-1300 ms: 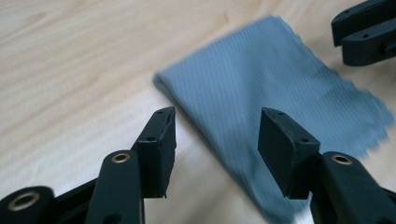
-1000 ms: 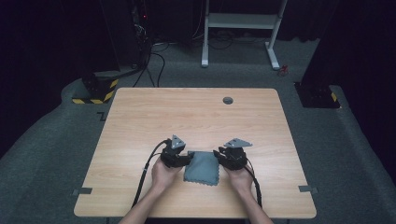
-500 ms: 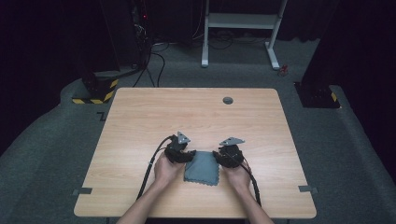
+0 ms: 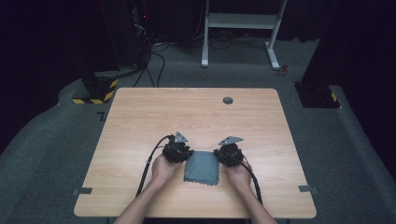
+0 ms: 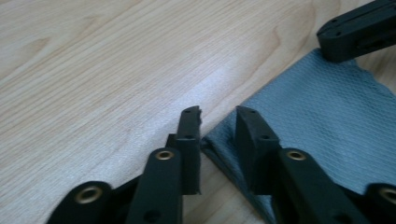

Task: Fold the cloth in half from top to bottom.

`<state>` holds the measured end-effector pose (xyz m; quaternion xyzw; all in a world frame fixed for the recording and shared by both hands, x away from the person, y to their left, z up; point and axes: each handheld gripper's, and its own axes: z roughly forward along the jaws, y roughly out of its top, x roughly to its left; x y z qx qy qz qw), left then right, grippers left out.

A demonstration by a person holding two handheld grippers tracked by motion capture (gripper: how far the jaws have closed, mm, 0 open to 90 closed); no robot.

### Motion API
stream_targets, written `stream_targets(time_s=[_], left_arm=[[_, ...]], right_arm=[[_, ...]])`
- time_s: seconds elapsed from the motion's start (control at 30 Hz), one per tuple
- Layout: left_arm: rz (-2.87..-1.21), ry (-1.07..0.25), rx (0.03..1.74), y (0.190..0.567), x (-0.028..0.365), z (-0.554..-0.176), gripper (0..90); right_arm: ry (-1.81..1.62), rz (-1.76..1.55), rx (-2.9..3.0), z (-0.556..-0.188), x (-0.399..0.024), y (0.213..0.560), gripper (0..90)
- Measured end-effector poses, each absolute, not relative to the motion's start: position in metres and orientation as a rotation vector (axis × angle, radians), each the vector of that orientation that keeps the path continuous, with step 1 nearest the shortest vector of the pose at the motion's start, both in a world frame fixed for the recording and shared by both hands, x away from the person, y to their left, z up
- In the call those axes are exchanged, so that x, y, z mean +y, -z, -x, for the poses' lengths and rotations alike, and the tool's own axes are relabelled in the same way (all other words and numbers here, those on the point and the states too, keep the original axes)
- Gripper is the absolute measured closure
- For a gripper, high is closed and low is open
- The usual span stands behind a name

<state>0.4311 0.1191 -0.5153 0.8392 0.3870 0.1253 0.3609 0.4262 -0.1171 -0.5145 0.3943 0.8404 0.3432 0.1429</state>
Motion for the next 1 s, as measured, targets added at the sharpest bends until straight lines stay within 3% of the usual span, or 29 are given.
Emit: stream_targets(time_s=[0.23, 0.63, 1.0], left_arm=[[-2.135, -0.308, 1.010, 0.516, 0.120, -0.433, 85.3], [-2.036, -0.385, 1.035, 0.510, 0.118, -0.449, 86.3], [-2.065, -0.422, 1.065, 0.515, 0.114, -0.470, 85.9]], right_arm=[[-0.966, -1.116, 2.414, -0.429, -0.114, 0.513, 89.5], [-0.983, -1.176, 2.367, -0.455, -0.115, 0.504, 89.5], [-0.939, -1.188, 2.352, -0.477, -0.110, 0.511, 89.2]])
